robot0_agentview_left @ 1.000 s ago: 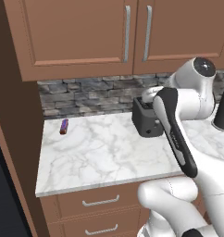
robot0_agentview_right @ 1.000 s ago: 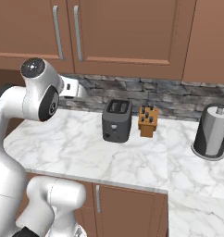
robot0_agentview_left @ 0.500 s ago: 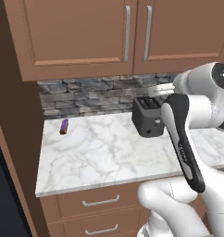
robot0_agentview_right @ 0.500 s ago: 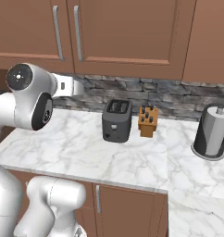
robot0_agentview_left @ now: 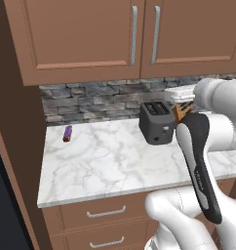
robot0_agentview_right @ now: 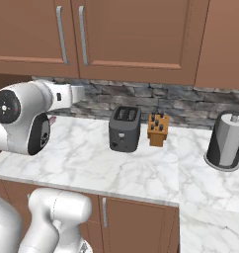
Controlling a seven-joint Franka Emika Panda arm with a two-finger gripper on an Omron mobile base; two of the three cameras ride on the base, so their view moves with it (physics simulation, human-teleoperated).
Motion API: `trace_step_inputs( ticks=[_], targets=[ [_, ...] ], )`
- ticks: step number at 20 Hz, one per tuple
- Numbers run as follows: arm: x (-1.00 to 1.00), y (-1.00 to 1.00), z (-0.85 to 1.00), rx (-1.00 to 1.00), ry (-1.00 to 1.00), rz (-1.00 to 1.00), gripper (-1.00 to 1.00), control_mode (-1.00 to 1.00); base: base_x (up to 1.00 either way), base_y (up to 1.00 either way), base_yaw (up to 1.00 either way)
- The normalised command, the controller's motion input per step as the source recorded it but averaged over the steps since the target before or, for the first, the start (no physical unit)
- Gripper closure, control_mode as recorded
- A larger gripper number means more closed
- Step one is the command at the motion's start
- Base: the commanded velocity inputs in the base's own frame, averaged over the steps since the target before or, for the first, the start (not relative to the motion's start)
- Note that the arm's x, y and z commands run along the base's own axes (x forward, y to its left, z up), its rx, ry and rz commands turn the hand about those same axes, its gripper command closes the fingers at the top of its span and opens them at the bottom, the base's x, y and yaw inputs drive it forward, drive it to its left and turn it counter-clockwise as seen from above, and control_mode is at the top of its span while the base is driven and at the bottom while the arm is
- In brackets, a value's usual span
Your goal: Pick the bar soap and bar soap from the cabinet and place them on the counter.
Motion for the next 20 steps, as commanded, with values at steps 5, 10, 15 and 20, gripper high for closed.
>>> trace_step_inputs(
  ticks=[5, 10, 15, 20],
  targets=[
    [-0.11, 0.0, 0.27, 0.0, -0.19, 0.0, -1.0, -1.0, 0.0, 0.0, 0.0],
    [-0.02, 0.0, 0.25, 0.0, -0.18, 0.0, -1.0, -1.0, 0.0, 0.0, 0.0],
    [0.0, 0.0, 0.22, 0.0, -0.13, 0.0, -1.0, -1.0, 0.0, 0.0, 0.0],
    [0.0, 0.0, 0.21, 0.01, -0.1, 0.0, -1.0, -1.0, 0.0, 0.0, 0.0]
  ],
)
